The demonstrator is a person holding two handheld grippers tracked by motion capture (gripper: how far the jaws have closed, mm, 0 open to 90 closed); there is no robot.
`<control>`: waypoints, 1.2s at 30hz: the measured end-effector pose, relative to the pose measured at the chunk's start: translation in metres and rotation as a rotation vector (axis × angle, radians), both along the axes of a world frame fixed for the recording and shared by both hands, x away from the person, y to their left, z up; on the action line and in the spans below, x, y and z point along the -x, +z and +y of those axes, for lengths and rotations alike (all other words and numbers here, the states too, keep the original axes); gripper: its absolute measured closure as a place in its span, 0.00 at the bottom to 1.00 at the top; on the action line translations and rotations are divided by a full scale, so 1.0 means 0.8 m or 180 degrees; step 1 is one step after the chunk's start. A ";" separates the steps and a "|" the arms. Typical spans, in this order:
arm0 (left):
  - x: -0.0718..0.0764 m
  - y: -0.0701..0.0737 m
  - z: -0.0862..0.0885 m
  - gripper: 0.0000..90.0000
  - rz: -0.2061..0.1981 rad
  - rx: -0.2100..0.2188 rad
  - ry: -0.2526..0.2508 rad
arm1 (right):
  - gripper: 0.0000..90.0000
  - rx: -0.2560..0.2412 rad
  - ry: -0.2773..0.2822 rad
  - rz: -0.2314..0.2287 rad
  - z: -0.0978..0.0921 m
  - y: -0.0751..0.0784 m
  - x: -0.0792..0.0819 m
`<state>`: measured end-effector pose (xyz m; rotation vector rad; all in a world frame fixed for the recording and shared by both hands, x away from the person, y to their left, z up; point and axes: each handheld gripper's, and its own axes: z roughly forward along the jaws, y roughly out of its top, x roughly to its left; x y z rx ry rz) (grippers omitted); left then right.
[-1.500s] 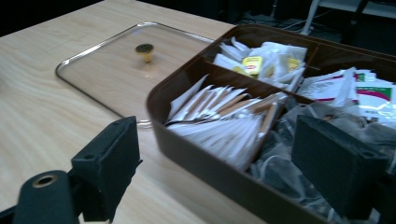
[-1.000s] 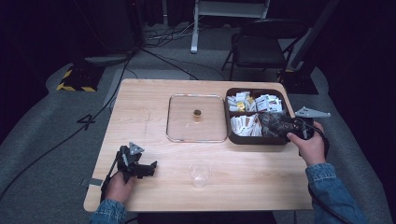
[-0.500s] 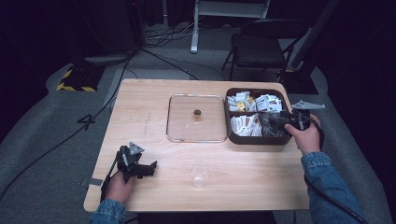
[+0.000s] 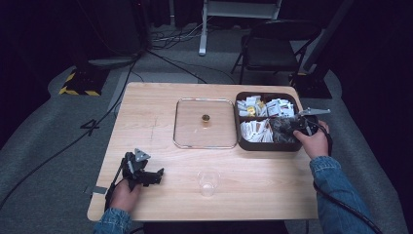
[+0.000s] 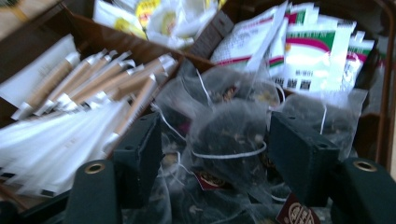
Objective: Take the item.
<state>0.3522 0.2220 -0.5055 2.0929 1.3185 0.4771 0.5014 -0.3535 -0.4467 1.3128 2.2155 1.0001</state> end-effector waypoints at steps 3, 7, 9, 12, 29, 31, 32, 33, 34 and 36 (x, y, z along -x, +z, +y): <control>0.000 0.000 0.000 0.00 0.0007 0.0008 -0.0001 | 0.46 0.0039 -0.0037 0.0050 0.000 -0.005 -0.002; 0.000 0.000 0.000 0.00 0.0006 0.0005 0.0002 | 0.52 0.0063 -0.0128 0.0128 -0.002 -0.010 -0.005; 0.000 0.000 0.000 0.00 0.0004 0.0004 0.0000 | 0.59 0.0039 -0.0139 0.0154 -0.003 -0.011 -0.005; 0.000 0.000 0.000 0.00 0.0004 0.0005 0.0000 | 0.67 -0.0008 -0.0153 0.0175 -0.003 -0.013 -0.005; 0.000 0.000 0.000 0.00 0.0006 0.0007 0.0000 | 0.82 -0.0156 -0.0166 -0.0048 -0.004 0.007 0.010; 0.000 0.000 0.000 0.00 0.0007 0.0007 0.0001 | 0.82 -0.0226 -0.0157 -0.0094 -0.004 0.012 0.012; 0.000 0.000 0.000 0.00 0.0006 0.0005 0.0002 | 0.82 -0.0262 -0.0147 -0.0117 -0.004 0.014 0.014; 0.000 0.000 0.000 0.00 0.0006 0.0004 0.0001 | 0.82 -0.0302 -0.0132 -0.0145 -0.003 0.016 0.015; 0.000 0.000 0.000 0.00 0.0003 0.0001 0.0001 | 0.82 -0.0330 -0.0123 -0.0169 -0.004 0.019 0.016; 0.000 0.000 0.000 0.00 0.0006 0.0004 0.0002 | 0.82 -0.0385 -0.0109 -0.0211 -0.004 0.025 0.020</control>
